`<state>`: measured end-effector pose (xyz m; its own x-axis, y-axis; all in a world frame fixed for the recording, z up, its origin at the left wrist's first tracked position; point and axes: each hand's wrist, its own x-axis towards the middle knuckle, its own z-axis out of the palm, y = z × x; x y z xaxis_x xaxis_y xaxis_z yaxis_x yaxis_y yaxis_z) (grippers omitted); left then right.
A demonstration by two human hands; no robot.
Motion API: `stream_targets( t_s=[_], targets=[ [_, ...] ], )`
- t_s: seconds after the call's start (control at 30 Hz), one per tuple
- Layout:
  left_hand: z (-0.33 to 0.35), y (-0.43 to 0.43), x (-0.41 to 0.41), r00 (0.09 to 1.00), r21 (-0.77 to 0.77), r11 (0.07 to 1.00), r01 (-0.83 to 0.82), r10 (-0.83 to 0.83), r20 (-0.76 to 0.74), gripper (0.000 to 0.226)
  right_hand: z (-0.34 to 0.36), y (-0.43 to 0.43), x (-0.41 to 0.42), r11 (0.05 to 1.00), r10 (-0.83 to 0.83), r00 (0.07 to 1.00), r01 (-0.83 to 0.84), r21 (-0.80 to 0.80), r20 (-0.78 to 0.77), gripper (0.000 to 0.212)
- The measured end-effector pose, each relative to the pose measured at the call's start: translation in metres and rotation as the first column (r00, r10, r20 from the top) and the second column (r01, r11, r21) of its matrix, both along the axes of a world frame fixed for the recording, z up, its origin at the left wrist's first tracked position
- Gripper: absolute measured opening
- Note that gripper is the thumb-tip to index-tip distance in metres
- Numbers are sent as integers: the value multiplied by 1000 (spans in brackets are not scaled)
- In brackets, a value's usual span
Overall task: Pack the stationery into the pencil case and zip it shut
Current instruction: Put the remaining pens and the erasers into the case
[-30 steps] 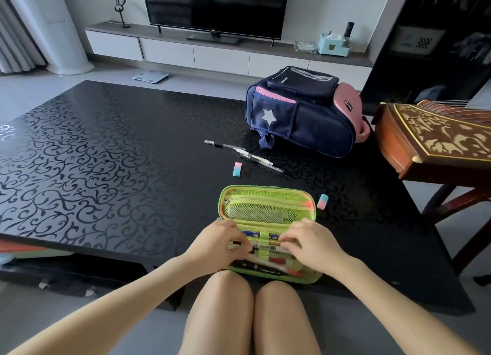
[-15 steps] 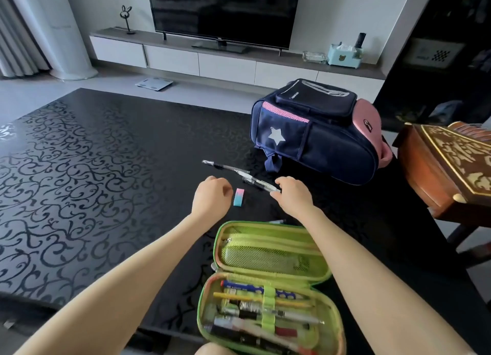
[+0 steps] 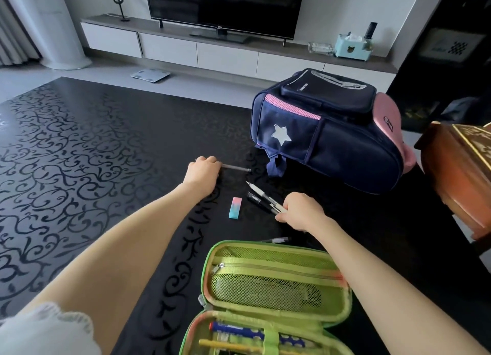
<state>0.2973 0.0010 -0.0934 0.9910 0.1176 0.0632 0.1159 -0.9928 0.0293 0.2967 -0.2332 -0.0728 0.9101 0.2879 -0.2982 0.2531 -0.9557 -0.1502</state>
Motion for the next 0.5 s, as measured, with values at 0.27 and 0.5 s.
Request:
stream_targets(
  t_s=[0.27,0.5],
  targets=[
    [10,-7,-3,999,280,959,35,-29,-24,28,14,-46,-32,995,-9,997,1,100,79,28],
    [35,-29,-73,944,-313,949,37,69,323,11,42,-85,-82,943,30,956,-124,310,293,22]
  ],
)
